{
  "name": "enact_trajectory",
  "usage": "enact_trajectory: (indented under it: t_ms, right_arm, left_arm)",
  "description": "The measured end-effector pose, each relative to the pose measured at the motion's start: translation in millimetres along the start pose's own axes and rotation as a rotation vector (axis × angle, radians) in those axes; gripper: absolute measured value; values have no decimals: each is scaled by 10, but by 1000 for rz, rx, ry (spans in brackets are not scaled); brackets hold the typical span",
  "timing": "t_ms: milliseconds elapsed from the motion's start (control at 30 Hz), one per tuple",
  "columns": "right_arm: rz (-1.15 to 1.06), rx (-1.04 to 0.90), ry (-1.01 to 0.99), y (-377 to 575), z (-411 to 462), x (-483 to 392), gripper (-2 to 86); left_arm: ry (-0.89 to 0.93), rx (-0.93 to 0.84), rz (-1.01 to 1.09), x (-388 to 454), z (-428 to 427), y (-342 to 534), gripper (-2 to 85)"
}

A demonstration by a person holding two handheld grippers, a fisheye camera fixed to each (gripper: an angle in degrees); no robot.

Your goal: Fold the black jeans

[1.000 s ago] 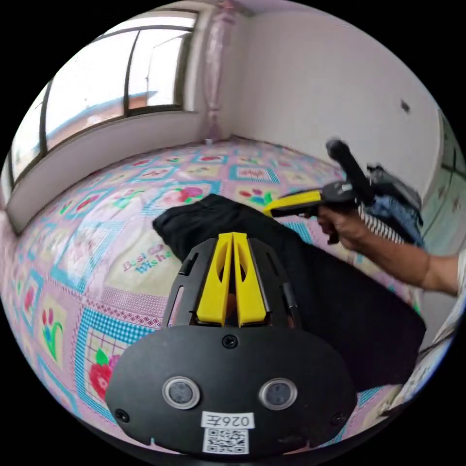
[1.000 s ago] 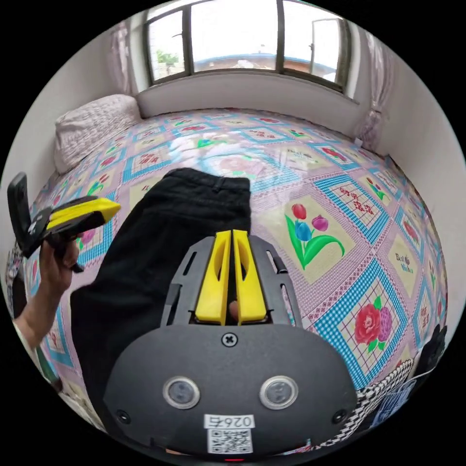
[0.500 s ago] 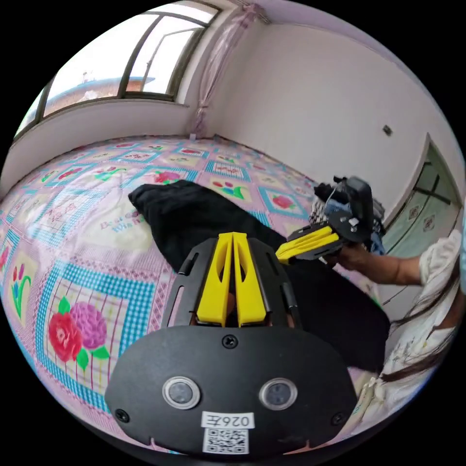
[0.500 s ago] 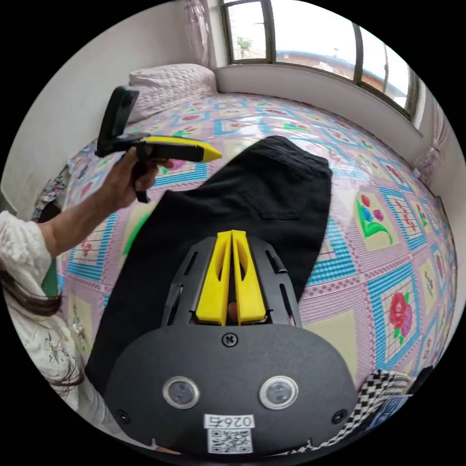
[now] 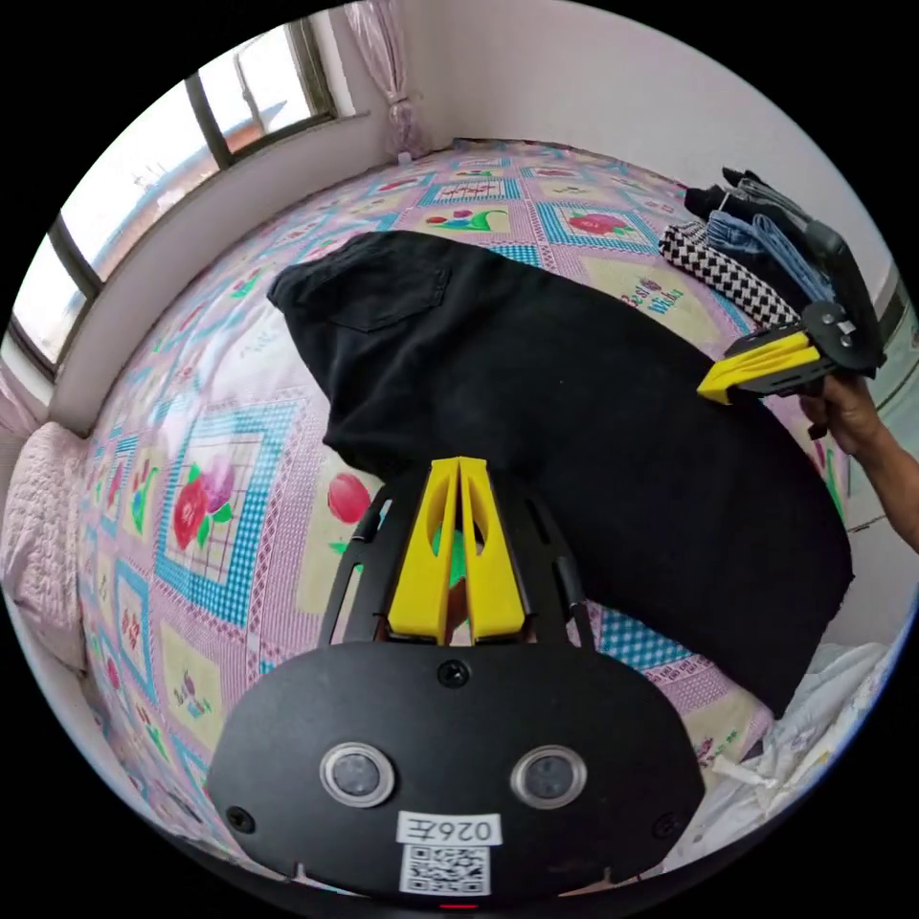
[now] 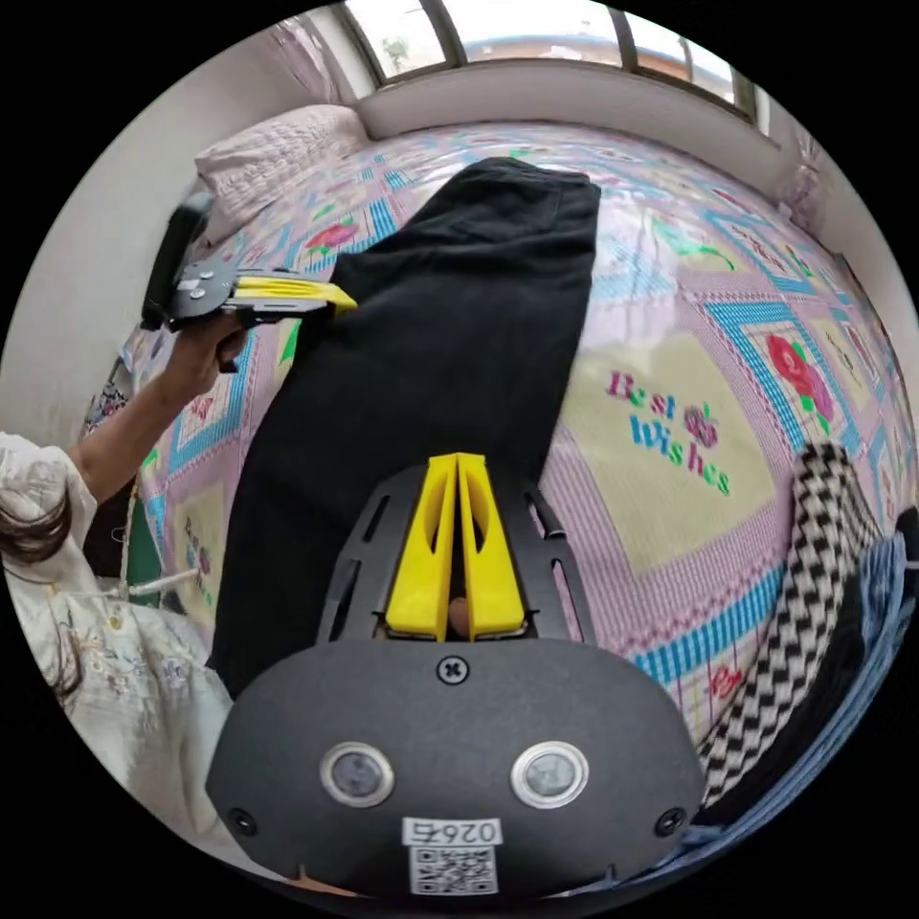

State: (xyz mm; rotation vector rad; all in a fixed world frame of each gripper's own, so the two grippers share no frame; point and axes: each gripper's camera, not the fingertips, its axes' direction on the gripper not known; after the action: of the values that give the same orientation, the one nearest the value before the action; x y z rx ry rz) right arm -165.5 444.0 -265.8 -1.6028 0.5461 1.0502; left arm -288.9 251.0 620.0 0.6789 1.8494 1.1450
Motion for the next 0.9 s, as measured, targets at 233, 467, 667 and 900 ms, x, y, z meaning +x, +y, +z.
enact_trajectory:
  t_ms: [233, 467, 667, 900]
  right_arm:
    - [49, 105, -28, 1127, -398, 252, -9]
    - [44, 130, -144, 1698, -846, 570, -9]
    - [-91, 128, -347, 1593, -866, 520, -9]
    - [-214, 122, -250, 2382, -819, 168, -9]
  left_arm:
    - [4, -66, -33, 1016, 357, 371, -10]
    - [-232, -117, -6, 2440, 616, 525, -10]
    - [-164, -165, 6, 2923, 1145, 239, -10]
    - [130, -56, -330, 2386, 1623, 877, -10]
